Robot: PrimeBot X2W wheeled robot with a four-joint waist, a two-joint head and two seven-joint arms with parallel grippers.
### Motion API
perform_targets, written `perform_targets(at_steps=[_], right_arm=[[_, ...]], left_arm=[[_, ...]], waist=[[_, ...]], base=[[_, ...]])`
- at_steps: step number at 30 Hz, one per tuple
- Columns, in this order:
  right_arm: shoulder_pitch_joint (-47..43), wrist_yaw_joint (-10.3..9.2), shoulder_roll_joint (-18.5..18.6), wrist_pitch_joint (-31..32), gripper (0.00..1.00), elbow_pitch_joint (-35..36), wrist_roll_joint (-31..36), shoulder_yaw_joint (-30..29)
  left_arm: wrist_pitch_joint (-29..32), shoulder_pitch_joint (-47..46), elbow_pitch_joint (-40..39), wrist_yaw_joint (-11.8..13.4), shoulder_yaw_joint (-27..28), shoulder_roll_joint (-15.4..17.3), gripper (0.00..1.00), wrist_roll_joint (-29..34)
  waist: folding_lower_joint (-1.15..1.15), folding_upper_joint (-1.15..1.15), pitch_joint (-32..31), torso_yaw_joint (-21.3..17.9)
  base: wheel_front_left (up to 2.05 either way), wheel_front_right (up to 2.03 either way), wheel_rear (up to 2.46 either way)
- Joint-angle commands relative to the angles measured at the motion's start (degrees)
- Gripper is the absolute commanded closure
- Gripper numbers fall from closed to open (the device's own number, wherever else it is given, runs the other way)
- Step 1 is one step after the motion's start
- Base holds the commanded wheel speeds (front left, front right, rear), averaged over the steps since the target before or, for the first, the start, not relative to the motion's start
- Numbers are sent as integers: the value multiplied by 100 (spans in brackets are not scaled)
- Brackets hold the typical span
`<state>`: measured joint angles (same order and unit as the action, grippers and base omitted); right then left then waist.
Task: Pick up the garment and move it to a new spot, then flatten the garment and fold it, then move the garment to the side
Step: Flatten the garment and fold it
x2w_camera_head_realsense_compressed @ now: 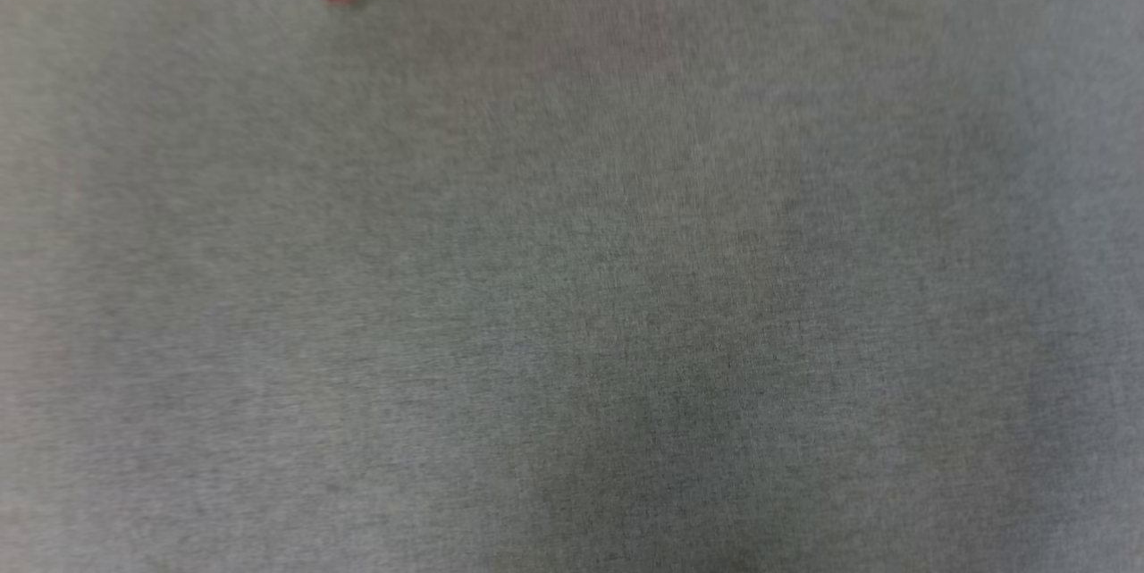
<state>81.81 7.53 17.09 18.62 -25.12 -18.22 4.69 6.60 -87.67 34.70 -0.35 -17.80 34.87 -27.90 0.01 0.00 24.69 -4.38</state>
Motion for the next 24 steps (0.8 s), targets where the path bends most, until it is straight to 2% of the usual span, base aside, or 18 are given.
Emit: perform_targets(at_steps=[1, 6, 11, 17, 24], right_arm=[[171, -9, -25, -101, 100, -57, 54, -12], [869, -8, -214, -539, 100, -326, 168, 188], [1219, -8, -344, -900, 100, -563, 23, 534], [1379, -8, -401, -1280, 100, -1065, -275, 914], [1153, -8, -380, -1612, 100, -1684, -617, 1255]], left_arm=[[-56, -128, 39, -1, 52, 52, 100, 13], [-212, -693, -1, -105, 79, 197, 100, 83], [-286, -817, -158, -160, 102, 259, 100, 36], [-468, -491, -239, -140, 142, 159, 100, -116], [-740, -5, -100, -257, 112, -46, 100, -306]], waist=[[-1, 0, 323, -119], [-1, 0, 801, -227], [-1, 0, 1338, -308], [-1, 0, 1741, -275], [-1, 0, 1741, -149]], base=[[0, 0, 0], [0, 0, 0], [0, 0, 0], [0, 0, 0], [0, 0, 0]])
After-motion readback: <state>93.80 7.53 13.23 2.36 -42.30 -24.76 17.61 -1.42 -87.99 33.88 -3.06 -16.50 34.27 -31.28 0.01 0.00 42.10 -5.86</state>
